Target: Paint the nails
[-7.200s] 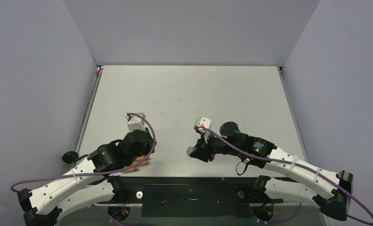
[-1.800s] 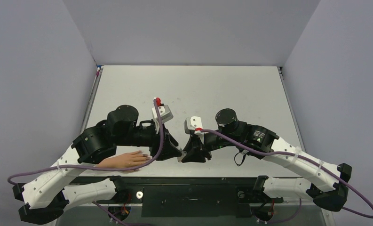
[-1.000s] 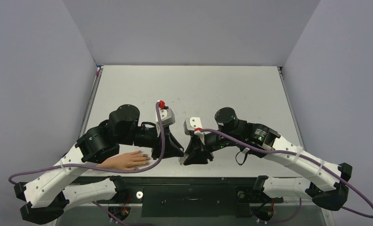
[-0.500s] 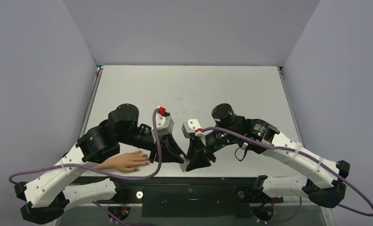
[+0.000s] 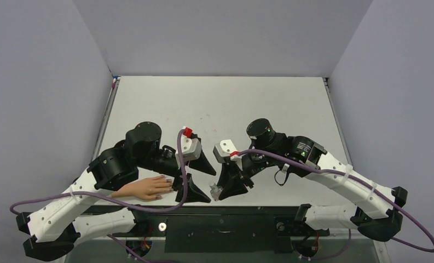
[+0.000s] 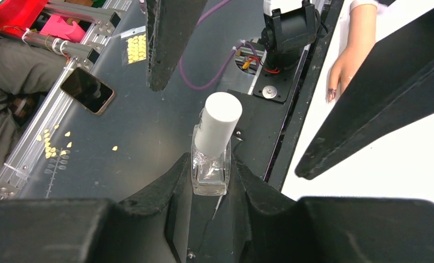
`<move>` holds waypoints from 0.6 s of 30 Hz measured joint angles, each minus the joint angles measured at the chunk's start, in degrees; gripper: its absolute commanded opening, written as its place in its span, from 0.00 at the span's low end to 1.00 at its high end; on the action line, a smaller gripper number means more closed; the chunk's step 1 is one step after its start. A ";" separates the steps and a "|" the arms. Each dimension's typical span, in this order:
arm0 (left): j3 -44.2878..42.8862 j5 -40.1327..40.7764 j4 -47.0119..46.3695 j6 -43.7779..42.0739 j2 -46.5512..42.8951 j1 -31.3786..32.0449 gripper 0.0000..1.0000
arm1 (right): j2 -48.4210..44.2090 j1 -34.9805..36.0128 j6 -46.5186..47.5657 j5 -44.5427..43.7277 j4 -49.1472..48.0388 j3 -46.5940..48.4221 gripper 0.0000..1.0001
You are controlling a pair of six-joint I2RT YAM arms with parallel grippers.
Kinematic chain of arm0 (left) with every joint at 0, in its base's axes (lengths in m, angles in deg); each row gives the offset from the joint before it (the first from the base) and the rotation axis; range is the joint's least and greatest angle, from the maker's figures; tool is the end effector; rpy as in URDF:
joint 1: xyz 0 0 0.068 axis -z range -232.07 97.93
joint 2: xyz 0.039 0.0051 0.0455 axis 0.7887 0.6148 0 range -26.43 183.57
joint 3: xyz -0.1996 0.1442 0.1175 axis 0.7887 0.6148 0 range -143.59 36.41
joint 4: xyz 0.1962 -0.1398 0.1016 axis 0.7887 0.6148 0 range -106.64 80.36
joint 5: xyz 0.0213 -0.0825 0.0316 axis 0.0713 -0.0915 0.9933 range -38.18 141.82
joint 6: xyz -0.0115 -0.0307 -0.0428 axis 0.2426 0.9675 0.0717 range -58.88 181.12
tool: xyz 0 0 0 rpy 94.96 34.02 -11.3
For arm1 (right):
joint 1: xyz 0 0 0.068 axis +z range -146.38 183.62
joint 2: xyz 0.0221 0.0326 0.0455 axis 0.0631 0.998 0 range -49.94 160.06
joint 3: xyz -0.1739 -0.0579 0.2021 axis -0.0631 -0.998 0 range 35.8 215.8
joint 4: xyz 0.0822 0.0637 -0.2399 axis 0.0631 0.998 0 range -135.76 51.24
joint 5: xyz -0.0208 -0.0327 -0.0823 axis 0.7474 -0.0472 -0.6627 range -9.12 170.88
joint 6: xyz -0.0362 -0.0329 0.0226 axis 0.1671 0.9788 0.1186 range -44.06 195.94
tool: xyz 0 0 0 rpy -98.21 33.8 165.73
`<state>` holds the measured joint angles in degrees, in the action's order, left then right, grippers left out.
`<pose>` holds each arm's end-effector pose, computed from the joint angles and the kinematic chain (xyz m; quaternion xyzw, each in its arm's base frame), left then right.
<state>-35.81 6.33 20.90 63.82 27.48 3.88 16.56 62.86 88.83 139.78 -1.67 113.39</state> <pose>0.0750 -0.1563 0.4282 0.5371 0.5718 -0.5364 0.3113 0.0870 0.2056 0.4114 -0.6402 0.4805 0.5607 0.2118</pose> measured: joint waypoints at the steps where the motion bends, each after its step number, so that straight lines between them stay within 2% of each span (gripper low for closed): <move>1: 0.00 0.83 -0.02 0.09 -0.22 0.00 1.00 | 0.00 0.04 0.22 -0.13 0.39 0.00 0.00; 3: 0.00 2.36 -0.07 0.35 -0.74 0.00 0.97 | 0.00 0.07 0.61 -0.44 0.96 0.00 0.00; 9: 0.00 9.42 0.00 1.36 -3.78 -0.17 0.97 | -0.33 0.11 1.75 -3.58 1.53 -0.46 0.00; 13: 0.52 16.37 0.28 1.99 -7.72 -0.24 0.97 | -3.06 0.11 0.57 -10.32 -2.12 -4.61 0.00; 18: 3.98 28.92 1.79 4.33 -13.66 -0.24 0.97 | -8.07 0.07 -3.58 -23.69 -11.02 -13.42 0.00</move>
<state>-31.84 35.24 22.69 68.15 13.82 3.64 8.49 62.93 85.24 116.08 -12.68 99.97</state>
